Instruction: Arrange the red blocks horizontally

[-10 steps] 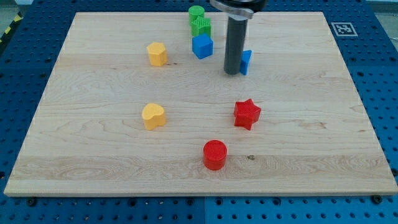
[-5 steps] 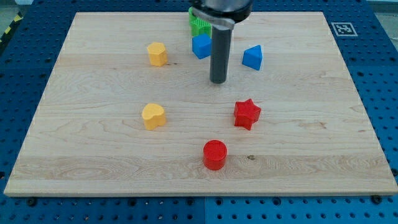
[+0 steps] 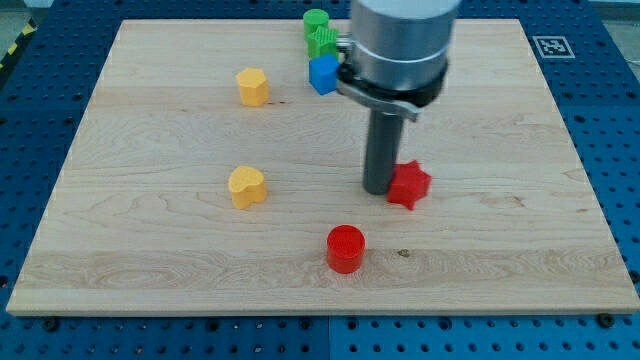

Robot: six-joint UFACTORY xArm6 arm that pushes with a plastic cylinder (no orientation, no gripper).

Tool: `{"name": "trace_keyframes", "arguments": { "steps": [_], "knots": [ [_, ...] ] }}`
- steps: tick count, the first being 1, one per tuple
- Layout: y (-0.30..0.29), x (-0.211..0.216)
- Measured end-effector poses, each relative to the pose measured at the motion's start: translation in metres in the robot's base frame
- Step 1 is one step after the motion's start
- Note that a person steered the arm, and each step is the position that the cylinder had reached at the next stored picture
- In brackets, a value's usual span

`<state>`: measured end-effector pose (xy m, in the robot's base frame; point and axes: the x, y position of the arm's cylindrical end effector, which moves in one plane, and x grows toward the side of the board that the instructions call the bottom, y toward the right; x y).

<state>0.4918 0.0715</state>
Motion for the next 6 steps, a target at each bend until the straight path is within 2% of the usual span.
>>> {"name": "trace_keyframes", "arguments": {
  "steps": [1,3,5,6],
  "knots": [
    [0.03,0.0],
    [0.017,0.016],
    [0.048,0.026],
    [0.044,0.053]
  ]
}}
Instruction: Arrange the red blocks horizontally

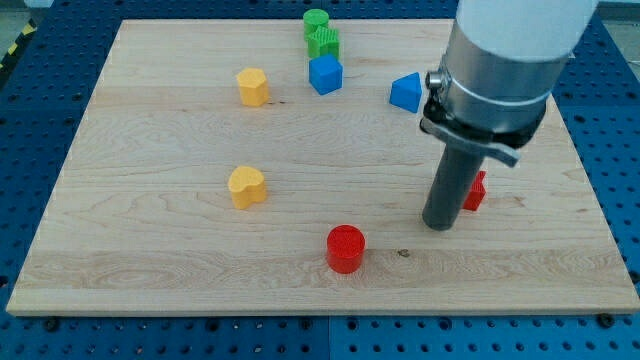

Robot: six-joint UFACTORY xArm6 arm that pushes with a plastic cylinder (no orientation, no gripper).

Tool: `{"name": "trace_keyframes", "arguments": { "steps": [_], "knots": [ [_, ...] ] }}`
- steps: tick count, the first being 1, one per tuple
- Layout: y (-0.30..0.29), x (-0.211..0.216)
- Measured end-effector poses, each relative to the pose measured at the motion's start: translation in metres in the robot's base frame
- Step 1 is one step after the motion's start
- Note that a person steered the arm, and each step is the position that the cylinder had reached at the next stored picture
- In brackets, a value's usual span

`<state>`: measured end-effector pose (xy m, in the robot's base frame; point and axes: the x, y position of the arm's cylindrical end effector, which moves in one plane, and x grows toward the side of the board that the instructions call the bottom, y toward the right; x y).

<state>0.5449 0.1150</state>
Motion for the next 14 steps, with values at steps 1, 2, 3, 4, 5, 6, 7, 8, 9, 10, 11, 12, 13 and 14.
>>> {"name": "trace_keyframes", "arguments": {
  "steps": [1,2,3,4,5,6,7,8,9,10,11,12,13,14],
  "knots": [
    [-0.012,0.025],
    [-0.031,0.043],
    [-0.058,0.056],
    [-0.067,0.074],
    [-0.104,0.071],
    [-0.139,0.065],
    [-0.138,0.065],
    [-0.12,0.053],
    [-0.1,0.032],
    [-0.087,0.017],
    [-0.083,0.018],
    [-0.074,0.025],
    [-0.061,0.033],
    [-0.06,0.033]
  ]
}}
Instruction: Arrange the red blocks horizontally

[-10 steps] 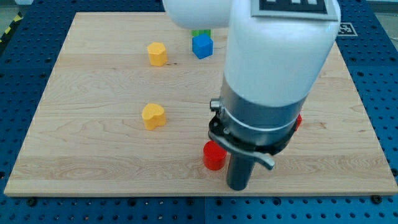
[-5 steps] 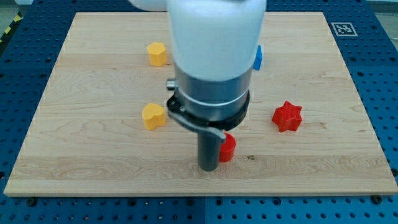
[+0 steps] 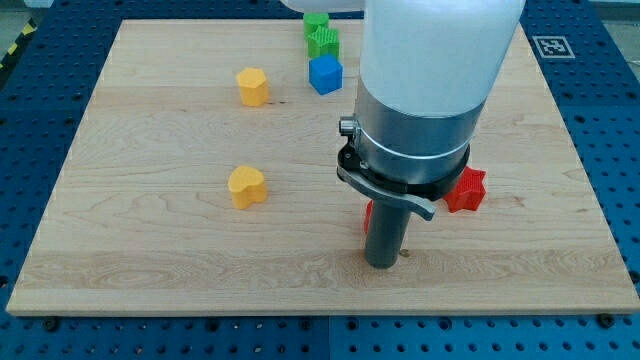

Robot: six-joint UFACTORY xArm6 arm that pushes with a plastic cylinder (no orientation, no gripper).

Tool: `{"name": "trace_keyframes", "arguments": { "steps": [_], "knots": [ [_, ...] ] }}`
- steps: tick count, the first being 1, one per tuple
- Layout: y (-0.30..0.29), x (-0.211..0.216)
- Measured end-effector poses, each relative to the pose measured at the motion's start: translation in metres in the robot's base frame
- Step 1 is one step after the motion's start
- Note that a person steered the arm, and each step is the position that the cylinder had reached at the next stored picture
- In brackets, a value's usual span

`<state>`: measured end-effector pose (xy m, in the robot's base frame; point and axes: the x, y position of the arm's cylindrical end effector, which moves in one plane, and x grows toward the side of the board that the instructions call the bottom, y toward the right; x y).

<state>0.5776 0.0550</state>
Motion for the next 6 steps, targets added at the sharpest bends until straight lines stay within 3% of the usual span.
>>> {"name": "trace_keyframes", "arguments": {
  "steps": [3,6],
  "knots": [
    [0.015,-0.005],
    [0.015,-0.039]
  ]
}}
